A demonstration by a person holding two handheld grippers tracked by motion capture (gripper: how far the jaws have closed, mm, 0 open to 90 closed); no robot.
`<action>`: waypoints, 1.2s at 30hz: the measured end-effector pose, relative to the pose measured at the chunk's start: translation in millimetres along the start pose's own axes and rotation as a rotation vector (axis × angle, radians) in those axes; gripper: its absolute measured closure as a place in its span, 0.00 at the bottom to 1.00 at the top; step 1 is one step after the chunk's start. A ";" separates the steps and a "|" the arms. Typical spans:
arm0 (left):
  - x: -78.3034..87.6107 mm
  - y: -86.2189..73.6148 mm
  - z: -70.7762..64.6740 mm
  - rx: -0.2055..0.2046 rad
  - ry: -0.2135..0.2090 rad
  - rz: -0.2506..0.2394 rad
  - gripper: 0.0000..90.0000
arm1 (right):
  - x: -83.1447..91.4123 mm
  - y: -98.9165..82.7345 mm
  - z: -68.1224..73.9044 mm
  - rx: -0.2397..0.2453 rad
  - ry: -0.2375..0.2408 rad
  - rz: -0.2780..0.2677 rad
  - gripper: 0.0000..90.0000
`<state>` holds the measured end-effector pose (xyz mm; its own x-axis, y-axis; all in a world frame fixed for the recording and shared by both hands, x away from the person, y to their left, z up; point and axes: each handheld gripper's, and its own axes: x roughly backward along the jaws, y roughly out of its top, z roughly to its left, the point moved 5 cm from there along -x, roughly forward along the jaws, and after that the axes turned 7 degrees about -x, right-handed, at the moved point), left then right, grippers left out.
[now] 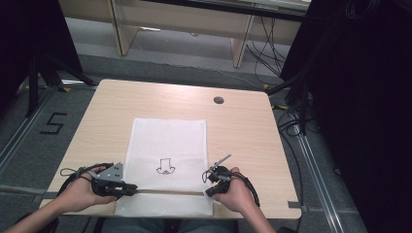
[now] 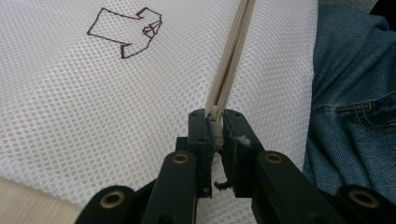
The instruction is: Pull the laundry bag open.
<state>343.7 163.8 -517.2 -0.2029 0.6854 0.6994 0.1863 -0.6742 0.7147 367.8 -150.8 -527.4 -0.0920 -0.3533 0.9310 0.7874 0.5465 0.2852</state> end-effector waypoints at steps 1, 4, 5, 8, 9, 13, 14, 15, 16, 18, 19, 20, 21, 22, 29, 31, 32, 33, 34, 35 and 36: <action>0.0 0.0 -0.3 0.006 0.000 0.000 0.91 | 0.0 -0.1 -0.2 0.004 -0.001 -0.001 1.00; -0.1 -0.3 0.6 0.003 -0.002 0.004 0.91 | 0.1 -0.3 -0.6 0.006 -0.002 -0.004 1.00; -0.3 -0.3 1.1 0.003 -0.005 0.003 0.91 | -0.1 0.2 -1.6 0.016 -0.007 -0.007 1.00; -0.2 -3.3 4.6 -0.003 -0.001 0.024 0.91 | 0.1 0.0 -1.3 0.013 -0.007 0.000 1.00; 0.3 -4.3 5.1 0.022 -0.008 0.019 0.91 | 0.0 -0.1 -1.4 0.013 -0.008 -0.002 1.00; 3.7 -8.8 8.9 0.033 0.004 0.019 0.91 | 0.1 -0.3 -0.3 0.000 0.000 -0.001 1.00; 4.0 -9.8 9.7 0.018 0.016 0.033 0.91 | 0.1 -0.1 -0.3 0.000 -0.001 -0.001 1.00; 4.9 -10.9 11.1 0.011 0.016 0.046 0.91 | 0.0 0.0 -0.1 -0.001 -0.002 -0.001 1.00; 4.3 -10.9 10.7 0.025 0.013 0.035 0.91 | 0.0 0.0 -0.1 0.000 -0.003 0.000 1.00; 5.1 -11.5 11.7 0.025 0.019 0.039 0.91 | 0.1 -0.2 -0.3 0.001 -0.003 -0.002 1.00; 4.9 -11.7 11.8 0.027 0.009 0.038 0.91 | 0.1 -0.2 -0.5 0.000 -0.002 -0.002 1.00; 4.9 -12.3 12.2 0.021 0.018 0.044 0.91 | 0.1 -0.2 -0.6 0.001 -0.002 -0.002 1.00; 5.2 -12.4 12.0 0.029 0.007 0.044 0.91 | 0.1 -0.2 -0.5 0.001 -0.002 -0.002 1.00; 5.1 -12.4 12.1 0.033 0.013 0.039 0.91 | 0.1 -0.2 -0.5 0.000 -0.002 -0.001 1.00; 10.2 -23.2 19.8 -0.051 0.071 0.187 0.91 | 0.3 -0.5 -0.6 0.001 -0.005 -0.001 1.00; 17.2 -28.6 23.3 0.014 0.052 0.154 0.91 | 1.2 -1.5 -2.0 0.000 -0.014 0.002 1.00; 18.1 -26.8 21.0 0.069 0.062 0.097 0.91 | 1.1 -1.3 -4.2 0.018 -0.011 -0.005 1.00; 20.2 -26.0 20.4 0.057 0.064 0.099 0.91 | 1.5 -2.0 -4.4 0.004 -0.009 -0.004 1.00; 20.2 -25.5 19.6 0.042 0.063 0.110 0.91 | 1.6 -2.0 -4.4 0.000 -0.006 -0.001 1.00; 18.7 -25.4 18.7 0.035 0.069 0.117 0.91 | 1.5 -1.7 -4.4 0.002 -0.007 0.000 1.00; 17.1 -26.6 19.5 0.028 0.066 0.128 0.91 | 1.1 -0.9 -4.7 0.012 -0.009 -0.003 1.00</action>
<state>353.9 198.9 -524.1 -0.2387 0.5736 0.7836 0.2409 -0.7467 0.6200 369.9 -155.2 -527.7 -0.0997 -0.3485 0.9320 0.7799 0.5543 0.2907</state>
